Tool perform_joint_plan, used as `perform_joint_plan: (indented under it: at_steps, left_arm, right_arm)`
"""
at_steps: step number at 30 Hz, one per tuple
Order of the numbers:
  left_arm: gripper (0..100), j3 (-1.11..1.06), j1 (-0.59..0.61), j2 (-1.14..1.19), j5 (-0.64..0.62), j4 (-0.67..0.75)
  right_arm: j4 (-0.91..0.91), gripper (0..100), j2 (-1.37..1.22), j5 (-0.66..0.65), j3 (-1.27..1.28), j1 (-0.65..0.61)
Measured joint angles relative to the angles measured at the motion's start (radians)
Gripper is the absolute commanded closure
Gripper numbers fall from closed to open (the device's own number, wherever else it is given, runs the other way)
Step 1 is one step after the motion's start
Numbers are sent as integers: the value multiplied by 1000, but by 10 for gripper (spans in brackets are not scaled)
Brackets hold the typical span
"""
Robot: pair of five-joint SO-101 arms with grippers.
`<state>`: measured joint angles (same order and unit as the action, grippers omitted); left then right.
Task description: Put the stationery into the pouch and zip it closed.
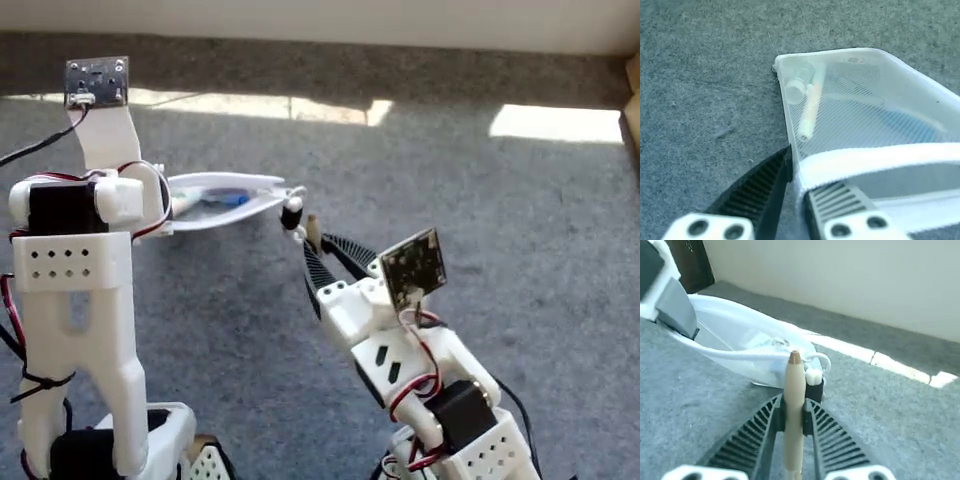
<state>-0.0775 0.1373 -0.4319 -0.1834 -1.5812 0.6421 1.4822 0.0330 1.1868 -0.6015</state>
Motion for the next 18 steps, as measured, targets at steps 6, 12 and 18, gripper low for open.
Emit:
perform_joint_plan:
  at_steps: [6, 12, 18]
  left_arm:
    - [983, -2, -41, -141, 0, -35]
    - [982, -74, -97, -261, 0, -29]
    - [982, -133, -107, -270, -3, 2]
  right_arm:
    - [-140, 976, 40, 0, 95, 0]
    - [-195, 976, 41, 2, 109, 21]
    - [-198, 995, 44, 2, 109, 84]
